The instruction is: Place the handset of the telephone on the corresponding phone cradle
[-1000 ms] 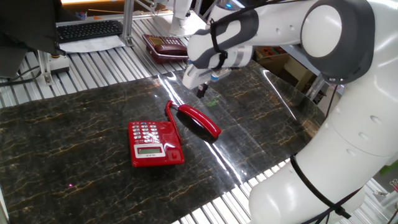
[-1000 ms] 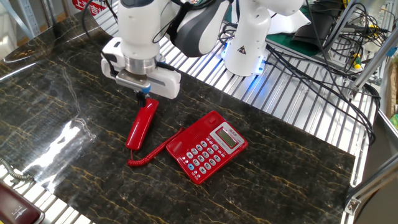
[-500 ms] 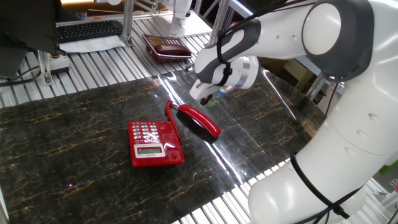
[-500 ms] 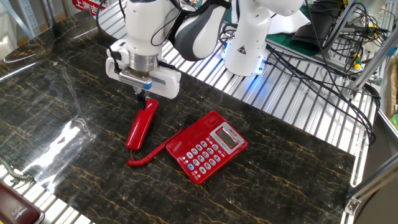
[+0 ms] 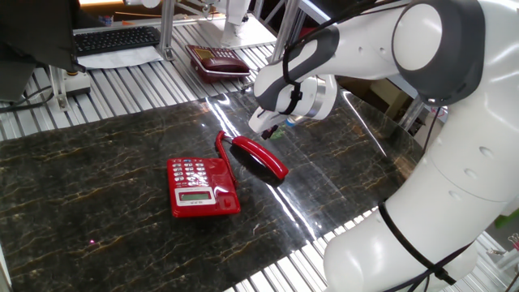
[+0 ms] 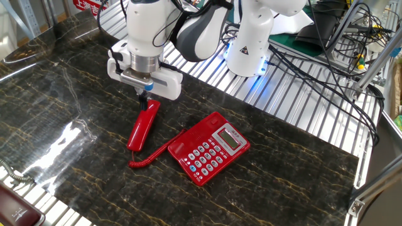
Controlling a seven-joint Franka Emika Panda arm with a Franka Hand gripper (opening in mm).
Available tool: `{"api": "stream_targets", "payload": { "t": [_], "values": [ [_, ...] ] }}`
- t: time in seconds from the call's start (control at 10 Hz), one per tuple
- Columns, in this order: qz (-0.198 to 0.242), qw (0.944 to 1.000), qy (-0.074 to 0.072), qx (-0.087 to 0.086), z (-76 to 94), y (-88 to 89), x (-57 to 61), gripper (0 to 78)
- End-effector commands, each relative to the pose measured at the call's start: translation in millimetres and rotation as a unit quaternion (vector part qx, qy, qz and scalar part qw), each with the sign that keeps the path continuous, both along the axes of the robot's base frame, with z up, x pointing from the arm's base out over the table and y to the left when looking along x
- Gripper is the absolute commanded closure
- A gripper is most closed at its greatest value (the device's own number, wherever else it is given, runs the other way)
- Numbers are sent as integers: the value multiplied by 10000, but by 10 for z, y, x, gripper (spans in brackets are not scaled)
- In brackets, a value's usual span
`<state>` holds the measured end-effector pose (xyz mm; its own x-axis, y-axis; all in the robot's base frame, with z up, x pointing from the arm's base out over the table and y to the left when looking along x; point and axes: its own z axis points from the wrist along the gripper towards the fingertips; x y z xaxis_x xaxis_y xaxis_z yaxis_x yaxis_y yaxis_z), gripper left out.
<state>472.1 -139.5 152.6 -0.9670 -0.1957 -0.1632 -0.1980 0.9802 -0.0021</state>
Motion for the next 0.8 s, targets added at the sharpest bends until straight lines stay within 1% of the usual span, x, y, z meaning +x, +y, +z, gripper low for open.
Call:
{"api": "stream_targets", "payload": {
  "t": [0.1, 0.2, 0.4, 0.5, 0.6, 0.7, 0.8],
  "values": [
    [37, 9994, 1, -351, 17, -10, 13, 776],
    [57, 9994, 36, -343, 17, -10, 13, 776],
    [40, 9993, 50, -369, 29, 10, 8, 776],
    [23, 9990, 20, -445, -33, 4, -51, 776],
    [70, 9991, 2, -419, -102, -8, -73, 776],
    [115, 9994, 8, -336, -173, -23, -96, 776],
    [98, 9997, 15, -214, -222, -38, -142, 776]
  ]
}}
